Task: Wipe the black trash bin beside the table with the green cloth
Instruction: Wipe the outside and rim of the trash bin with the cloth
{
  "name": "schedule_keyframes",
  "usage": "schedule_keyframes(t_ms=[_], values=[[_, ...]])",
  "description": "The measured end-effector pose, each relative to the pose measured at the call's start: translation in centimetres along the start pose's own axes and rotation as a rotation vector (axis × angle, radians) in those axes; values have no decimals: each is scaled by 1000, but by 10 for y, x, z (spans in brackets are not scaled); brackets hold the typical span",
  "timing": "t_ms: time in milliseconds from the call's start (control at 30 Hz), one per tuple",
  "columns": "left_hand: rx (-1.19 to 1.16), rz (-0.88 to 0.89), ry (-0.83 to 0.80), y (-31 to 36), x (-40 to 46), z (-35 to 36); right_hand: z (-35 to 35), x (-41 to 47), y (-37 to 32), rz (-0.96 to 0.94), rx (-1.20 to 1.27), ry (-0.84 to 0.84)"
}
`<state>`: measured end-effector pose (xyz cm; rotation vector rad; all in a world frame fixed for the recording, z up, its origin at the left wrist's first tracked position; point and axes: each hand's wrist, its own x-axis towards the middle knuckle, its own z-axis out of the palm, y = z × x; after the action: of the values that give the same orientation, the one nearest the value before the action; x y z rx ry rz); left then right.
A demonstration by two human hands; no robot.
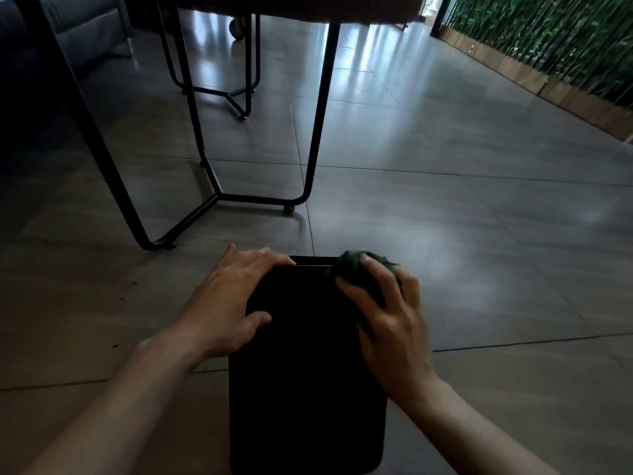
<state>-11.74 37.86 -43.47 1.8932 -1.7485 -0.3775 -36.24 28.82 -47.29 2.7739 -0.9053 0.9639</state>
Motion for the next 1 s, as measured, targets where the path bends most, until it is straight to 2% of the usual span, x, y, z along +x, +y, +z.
schedule_keyframes(t_ms=[67, 133, 200, 267, 333, 433, 533, 600, 700, 800, 900, 1000], values=[[12, -3, 8, 1, -1, -1, 4, -2, -10, -3, -41, -6], [25, -3, 11, 0, -1, -1, 11, -38, -22, -247, -130, -52], [22, -3, 6, 0, -2, -1, 11, -80, -30, -455, -170, -171], [15, -6, 1, 1, -2, -1, 2, -106, -30, -498, -154, -343], [12, -13, -12, 1, -4, -2, -14, -101, -21, -410, -73, -379], [0, -32, -40, -5, -6, -9, -47, -57, 9, -14, 107, -268], [-20, -48, -51, -17, -12, -19, -86, -8, 55, 348, 69, -148], [-42, -67, -61, -27, -18, -25, -102, 12, 80, 472, 26, -164], [-71, -51, -85, -37, -25, -31, -104, 28, 94, 484, 21, -343], [-115, -12, -103, -44, -33, -35, -90, 36, 77, 328, 31, -645], [-112, 4, -92, -51, -39, -37, -75, 41, 58, 182, 56, -685], [-62, -13, -46, -57, -42, -39, -74, 44, 45, 145, 75, -655]])
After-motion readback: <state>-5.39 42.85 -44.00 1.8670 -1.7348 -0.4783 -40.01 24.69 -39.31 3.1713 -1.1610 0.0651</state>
